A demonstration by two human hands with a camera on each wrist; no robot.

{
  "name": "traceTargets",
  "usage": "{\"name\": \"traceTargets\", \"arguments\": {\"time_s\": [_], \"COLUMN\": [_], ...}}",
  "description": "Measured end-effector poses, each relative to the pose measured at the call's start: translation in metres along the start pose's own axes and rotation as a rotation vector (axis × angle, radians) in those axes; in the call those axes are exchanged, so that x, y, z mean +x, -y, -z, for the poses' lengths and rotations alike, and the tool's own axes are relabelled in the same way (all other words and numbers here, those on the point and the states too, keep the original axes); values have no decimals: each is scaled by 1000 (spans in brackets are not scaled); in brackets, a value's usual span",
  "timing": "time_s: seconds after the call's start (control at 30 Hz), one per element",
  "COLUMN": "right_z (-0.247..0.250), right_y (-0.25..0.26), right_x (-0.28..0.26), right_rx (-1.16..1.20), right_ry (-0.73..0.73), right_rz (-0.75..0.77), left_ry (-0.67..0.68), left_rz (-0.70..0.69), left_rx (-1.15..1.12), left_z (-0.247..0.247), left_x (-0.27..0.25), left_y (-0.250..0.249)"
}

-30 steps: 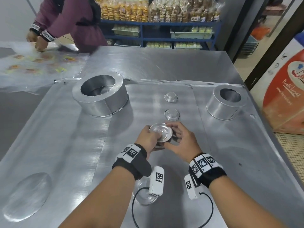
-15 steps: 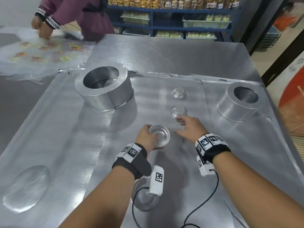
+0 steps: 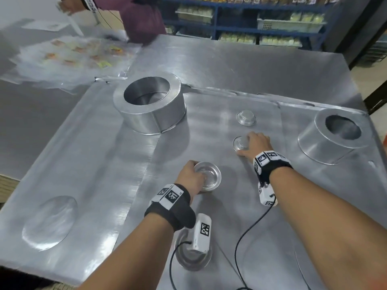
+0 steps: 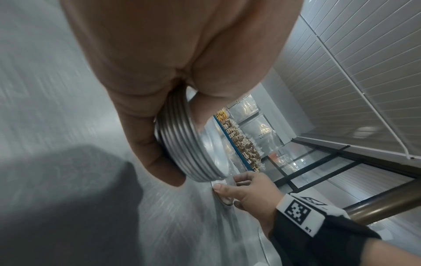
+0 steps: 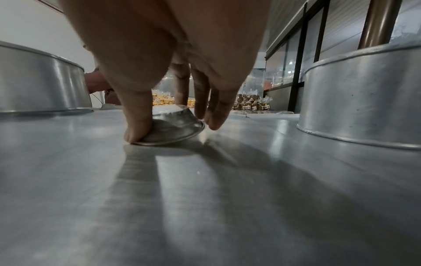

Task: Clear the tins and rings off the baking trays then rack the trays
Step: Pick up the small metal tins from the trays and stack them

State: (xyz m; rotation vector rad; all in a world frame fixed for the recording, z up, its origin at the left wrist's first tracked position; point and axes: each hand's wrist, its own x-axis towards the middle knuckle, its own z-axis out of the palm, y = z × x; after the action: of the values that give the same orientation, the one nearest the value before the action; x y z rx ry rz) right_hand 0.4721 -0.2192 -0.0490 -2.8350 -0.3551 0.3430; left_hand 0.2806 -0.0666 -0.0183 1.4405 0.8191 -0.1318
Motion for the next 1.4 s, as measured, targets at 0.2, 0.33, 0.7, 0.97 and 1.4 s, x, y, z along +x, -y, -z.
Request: {"name": "traceTargets", "arguments": {"time_s": [0.2, 0.33, 0.7, 0.97, 1.4], "right_z": [6, 13, 16, 0, 1], "right_y": [6, 21, 63, 63, 28], "right_x": [-27, -58, -159, -189, -135], "right_rx": [180, 354, 774, 806, 488], "right_ry": [-110, -221, -357, -239, 171], "right_rz": [1, 97, 435, 407, 414], "left_ry": [19, 40, 194, 215, 104], "left_rz": [27, 62, 124, 36, 32], "left_rx": [-26, -62, -187, -147, -110], "left_z": [8, 11, 17, 16, 13], "left_x": [-7, -16, -33, -44, -23], "left_y": [-2, -7, -22, -20, -13]}}
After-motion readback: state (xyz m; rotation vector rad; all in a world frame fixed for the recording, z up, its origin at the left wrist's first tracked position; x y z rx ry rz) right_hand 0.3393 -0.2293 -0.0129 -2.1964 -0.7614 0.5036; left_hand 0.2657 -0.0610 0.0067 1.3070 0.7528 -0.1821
